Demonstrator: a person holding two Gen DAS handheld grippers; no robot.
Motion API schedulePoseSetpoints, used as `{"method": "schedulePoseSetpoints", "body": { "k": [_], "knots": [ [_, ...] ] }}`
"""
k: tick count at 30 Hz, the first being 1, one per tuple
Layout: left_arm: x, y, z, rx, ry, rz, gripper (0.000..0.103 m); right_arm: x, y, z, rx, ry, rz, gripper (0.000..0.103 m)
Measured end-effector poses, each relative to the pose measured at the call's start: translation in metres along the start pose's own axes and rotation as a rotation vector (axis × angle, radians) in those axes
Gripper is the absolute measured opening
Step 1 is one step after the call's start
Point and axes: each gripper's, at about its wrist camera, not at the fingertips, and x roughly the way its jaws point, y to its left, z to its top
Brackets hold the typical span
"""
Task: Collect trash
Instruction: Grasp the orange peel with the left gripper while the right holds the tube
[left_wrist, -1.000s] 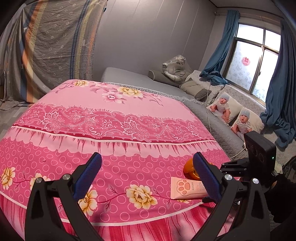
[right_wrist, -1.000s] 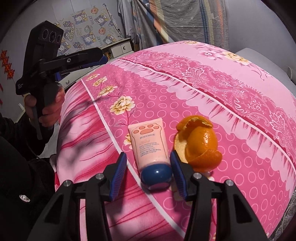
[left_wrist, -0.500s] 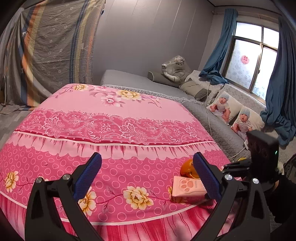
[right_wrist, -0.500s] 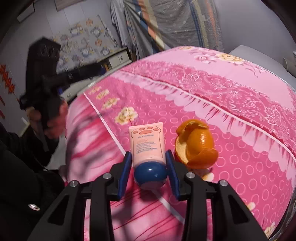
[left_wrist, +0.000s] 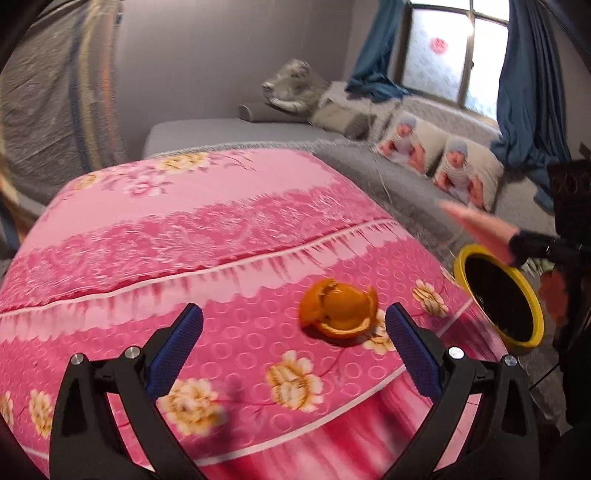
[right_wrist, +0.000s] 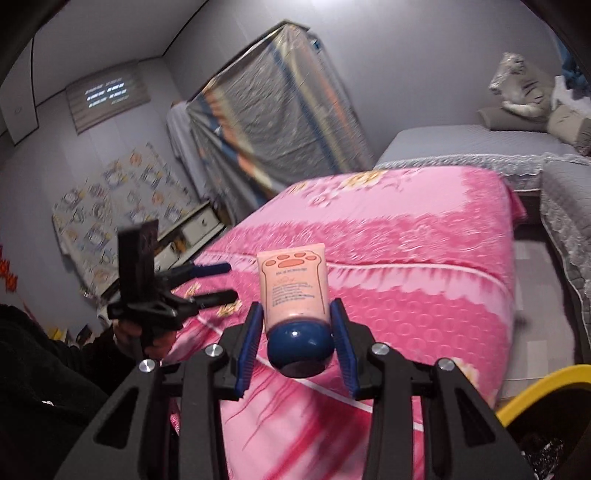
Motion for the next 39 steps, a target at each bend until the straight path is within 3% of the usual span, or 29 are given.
{"method": "schedulePoseSetpoints", "body": {
  "k": [9, 16, 19, 20, 23, 32, 39],
  "knots": [
    [0.066, -0.016, 0.013, -0.002, 0.161, -0.034, 0.094, -0.038, -0.017, -0.015, 0.057, -0.08, -0.031, 0.035],
    [0.088, -0.023, 0.015, 0.024, 0.197, 0.004, 0.094, -0.044, -0.028, -0.022, 0.099, -0.111, -0.014, 0.035],
    [0.094, -0.018, 0.012, -0.006, 0.21, 0.01, 0.088, -0.045, -0.029, -0.025, 0.109, -0.117, -0.011, 0.035],
    [0.095, -0.017, 0.012, -0.019, 0.213, -0.002, 0.08, -0.046, -0.029, -0.027, 0.111, -0.119, -0.009, 0.035],
    [0.095, -0.018, 0.012, -0.013, 0.213, 0.005, 0.064, -0.047, -0.031, -0.027, 0.118, -0.125, -0.009, 0.035],
    [0.085, -0.018, 0.012, -0.013, 0.172, 0.0, 0.05, -0.051, -0.026, -0.026, 0.125, -0.139, -0.025, 0.035],
    [0.031, -0.039, 0.029, 0.021, 0.044, -0.021, 0.048, -0.067, -0.023, -0.023, 0.127, -0.176, -0.051, 0.035]
  ]
}}
